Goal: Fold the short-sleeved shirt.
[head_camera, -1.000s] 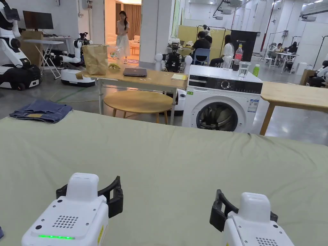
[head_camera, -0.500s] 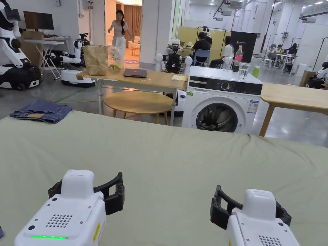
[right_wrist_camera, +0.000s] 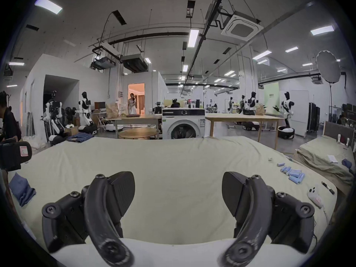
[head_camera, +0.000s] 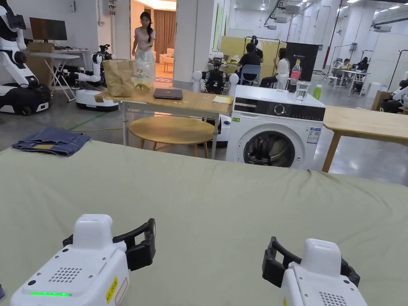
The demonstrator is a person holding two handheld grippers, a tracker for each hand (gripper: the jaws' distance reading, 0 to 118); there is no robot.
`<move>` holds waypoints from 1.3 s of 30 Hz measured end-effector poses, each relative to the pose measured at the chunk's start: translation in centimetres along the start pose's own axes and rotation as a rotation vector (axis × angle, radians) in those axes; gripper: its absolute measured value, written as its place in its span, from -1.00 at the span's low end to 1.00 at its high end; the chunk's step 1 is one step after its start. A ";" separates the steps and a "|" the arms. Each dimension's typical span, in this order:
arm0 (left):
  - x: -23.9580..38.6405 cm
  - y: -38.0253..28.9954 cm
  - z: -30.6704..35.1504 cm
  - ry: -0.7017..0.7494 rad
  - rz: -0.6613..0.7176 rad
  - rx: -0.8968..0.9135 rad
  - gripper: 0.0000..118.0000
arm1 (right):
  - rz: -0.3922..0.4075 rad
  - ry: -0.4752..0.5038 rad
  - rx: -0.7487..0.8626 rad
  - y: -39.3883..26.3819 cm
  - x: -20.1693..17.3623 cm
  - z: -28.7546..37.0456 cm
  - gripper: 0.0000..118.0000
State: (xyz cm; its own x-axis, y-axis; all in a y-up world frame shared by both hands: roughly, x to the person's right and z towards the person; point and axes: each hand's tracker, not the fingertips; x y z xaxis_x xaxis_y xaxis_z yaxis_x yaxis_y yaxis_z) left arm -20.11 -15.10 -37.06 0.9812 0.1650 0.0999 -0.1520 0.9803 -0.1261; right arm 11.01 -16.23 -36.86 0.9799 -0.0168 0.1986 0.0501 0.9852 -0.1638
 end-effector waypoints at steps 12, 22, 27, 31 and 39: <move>-1.1 -0.6 -0.5 0.008 0.107 -0.003 0.53 | -0.005 -0.003 -0.031 0.1 -0.3 -0.1 0.61; -0.5 -0.6 0.4 0.069 -0.001 0.111 0.53 | -0.036 0.002 -0.044 0.8 -0.7 -0.1 0.61; 0.0 -0.4 0.0 0.094 -0.072 0.073 0.53 | -0.051 -0.036 -0.098 0.8 -1.1 -0.8 0.61; 0.1 -0.6 -0.2 0.126 -0.084 0.060 0.53 | -0.069 -0.013 -0.108 0.7 -1.0 -0.9 0.61; -0.1 -0.8 -0.4 0.162 -0.110 0.047 0.53 | -0.057 -0.014 -0.095 0.7 -0.9 -0.9 0.61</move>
State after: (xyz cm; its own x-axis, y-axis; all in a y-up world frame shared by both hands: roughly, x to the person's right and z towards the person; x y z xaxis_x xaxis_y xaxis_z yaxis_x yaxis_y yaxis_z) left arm -20.04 -15.90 -37.40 0.9979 0.0408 -0.0502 -0.0446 0.9961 -0.0765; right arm 10.34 -15.65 -38.06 0.9722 -0.0698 0.2234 0.1248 0.9621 -0.2425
